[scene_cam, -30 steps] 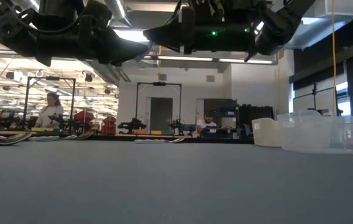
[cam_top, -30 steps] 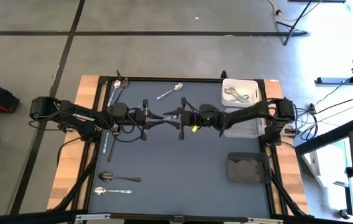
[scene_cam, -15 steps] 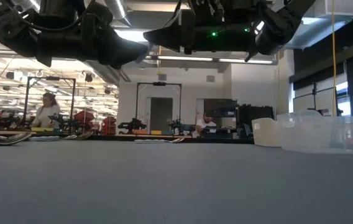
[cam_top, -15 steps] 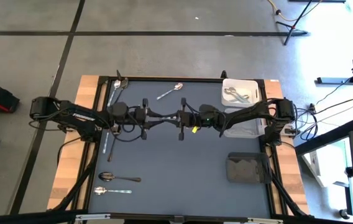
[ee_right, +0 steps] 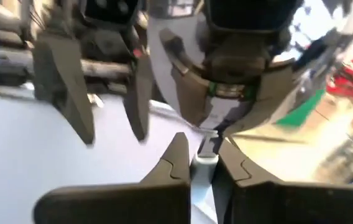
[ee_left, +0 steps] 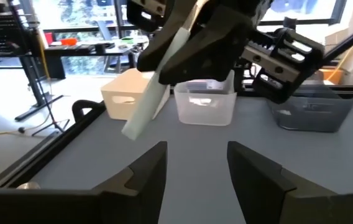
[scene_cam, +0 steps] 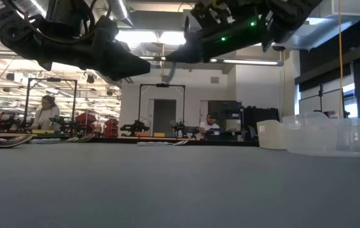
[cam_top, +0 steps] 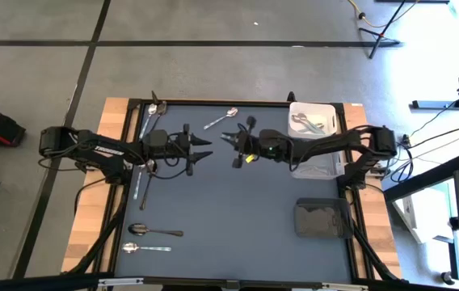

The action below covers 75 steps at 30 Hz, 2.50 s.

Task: Sort silverware by color (type)
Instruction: Put the light blue spoon into the white bin, then put the white green spoon into the transparent bin

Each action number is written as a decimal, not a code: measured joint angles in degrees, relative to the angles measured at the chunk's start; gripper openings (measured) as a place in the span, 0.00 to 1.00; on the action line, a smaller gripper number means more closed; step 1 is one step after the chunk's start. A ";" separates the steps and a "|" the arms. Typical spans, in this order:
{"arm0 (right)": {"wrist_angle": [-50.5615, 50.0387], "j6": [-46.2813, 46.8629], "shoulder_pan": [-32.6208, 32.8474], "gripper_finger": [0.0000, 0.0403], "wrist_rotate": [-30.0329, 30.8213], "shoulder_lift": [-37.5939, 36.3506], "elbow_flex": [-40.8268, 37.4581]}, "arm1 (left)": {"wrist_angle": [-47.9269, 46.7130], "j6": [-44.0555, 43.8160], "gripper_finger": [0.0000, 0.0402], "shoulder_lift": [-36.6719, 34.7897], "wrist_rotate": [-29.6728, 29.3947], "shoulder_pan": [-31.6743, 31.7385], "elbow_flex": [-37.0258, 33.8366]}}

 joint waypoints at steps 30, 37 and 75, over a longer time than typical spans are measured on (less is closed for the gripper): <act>-68.61 17.02 -29.97 0.04 14.93 -18.33 -1.76 | -0.34 -1.25 0.41 0.00 -0.11 1.34 -0.02; -68.67 17.16 -35.77 0.04 14.98 -18.33 -4.80 | -0.33 -1.25 0.41 0.00 -0.15 1.34 -0.02; -65.96 17.05 -41.70 0.43 14.32 -21.55 -10.93 | 0.06 -0.51 0.41 0.00 -9.55 1.32 -0.02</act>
